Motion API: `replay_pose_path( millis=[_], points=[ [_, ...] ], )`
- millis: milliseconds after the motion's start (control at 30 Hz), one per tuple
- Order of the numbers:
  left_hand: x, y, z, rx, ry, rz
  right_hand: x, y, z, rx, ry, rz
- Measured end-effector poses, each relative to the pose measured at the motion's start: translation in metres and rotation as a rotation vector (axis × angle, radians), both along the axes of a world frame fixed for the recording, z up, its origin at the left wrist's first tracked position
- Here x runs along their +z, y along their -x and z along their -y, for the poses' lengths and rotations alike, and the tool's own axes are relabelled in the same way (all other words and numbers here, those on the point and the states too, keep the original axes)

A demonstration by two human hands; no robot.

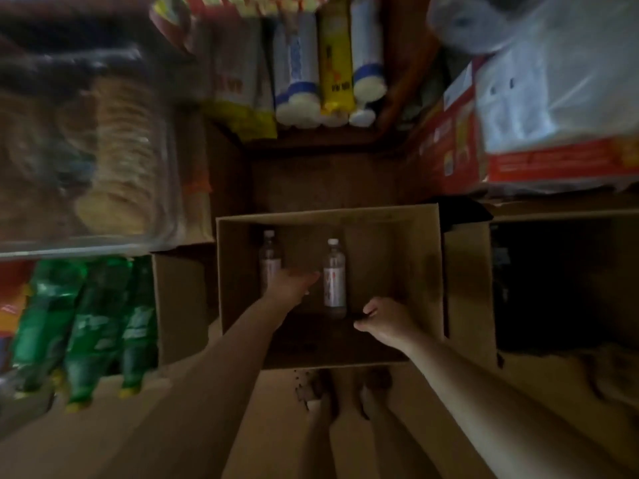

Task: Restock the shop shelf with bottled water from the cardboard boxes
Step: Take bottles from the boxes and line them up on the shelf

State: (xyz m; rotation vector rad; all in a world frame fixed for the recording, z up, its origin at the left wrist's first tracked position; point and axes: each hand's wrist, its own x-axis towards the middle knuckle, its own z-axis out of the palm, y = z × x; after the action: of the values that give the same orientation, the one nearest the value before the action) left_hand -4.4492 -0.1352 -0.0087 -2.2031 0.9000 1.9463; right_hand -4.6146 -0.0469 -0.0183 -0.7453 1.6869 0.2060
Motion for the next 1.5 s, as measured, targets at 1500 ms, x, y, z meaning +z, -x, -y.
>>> replay_pose_path(
  millis=[1500],
  points=[
    [-0.113, 0.038, 0.03, -0.04, 0.088, -0.364, -0.081, -0.006, 0.0, -0.373, 0.008, 0.132]
  ],
)
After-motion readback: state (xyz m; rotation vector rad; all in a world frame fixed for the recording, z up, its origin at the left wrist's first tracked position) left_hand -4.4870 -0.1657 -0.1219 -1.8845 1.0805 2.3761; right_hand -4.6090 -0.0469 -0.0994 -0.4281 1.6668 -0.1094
